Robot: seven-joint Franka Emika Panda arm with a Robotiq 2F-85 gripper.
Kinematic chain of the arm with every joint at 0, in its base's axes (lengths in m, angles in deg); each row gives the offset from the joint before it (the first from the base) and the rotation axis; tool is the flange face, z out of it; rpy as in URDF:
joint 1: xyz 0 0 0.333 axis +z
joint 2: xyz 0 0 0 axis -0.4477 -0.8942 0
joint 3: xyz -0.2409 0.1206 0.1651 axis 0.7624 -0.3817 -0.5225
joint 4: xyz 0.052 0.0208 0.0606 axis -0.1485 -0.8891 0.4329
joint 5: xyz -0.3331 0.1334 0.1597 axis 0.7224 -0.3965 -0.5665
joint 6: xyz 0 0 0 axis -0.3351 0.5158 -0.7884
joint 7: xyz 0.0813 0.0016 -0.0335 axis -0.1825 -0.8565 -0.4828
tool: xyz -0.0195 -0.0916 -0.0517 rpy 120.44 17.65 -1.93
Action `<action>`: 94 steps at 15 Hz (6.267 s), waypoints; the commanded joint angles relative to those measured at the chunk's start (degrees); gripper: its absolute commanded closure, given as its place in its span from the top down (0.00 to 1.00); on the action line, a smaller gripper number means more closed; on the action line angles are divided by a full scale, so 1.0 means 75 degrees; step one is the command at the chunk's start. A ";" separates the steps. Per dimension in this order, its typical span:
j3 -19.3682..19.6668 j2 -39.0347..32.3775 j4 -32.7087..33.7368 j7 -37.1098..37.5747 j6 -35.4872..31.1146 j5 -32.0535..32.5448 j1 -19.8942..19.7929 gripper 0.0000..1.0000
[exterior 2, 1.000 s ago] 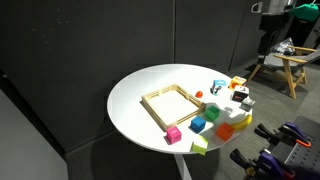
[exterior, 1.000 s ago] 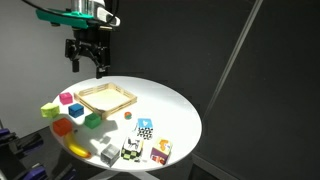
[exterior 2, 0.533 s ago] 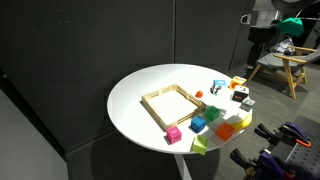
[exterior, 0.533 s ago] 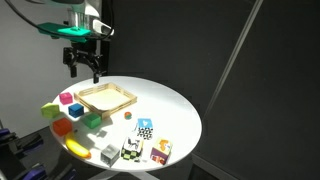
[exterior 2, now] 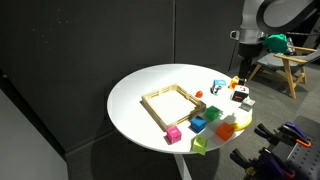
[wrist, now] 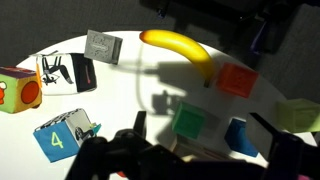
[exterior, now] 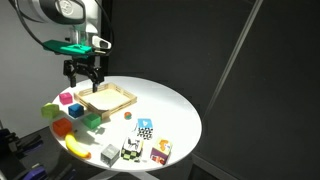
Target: Put the orange onto the green block
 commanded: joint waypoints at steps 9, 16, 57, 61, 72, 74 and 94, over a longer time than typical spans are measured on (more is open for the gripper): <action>-0.0107 0.0176 -0.0683 0.0283 -0.1142 0.0149 -0.0043 1.00; -0.0593 0.0190 -0.1768 0.1310 -0.2676 0.0271 0.0003 1.00; 0.0429 -0.3774 -0.1445 0.3403 -0.5493 0.0629 0.1785 1.00; 0.0588 -0.3850 -0.1399 0.3389 -0.5501 0.0598 0.2009 0.75; 0.0517 -0.3581 -0.1400 0.3256 -0.5366 0.0442 0.1938 0.06; 0.0470 -0.3448 -0.1428 0.3204 -0.5315 0.0404 0.1866 0.00; -0.0552 -0.1976 -0.1591 0.2904 -0.4077 0.0144 0.1131 0.93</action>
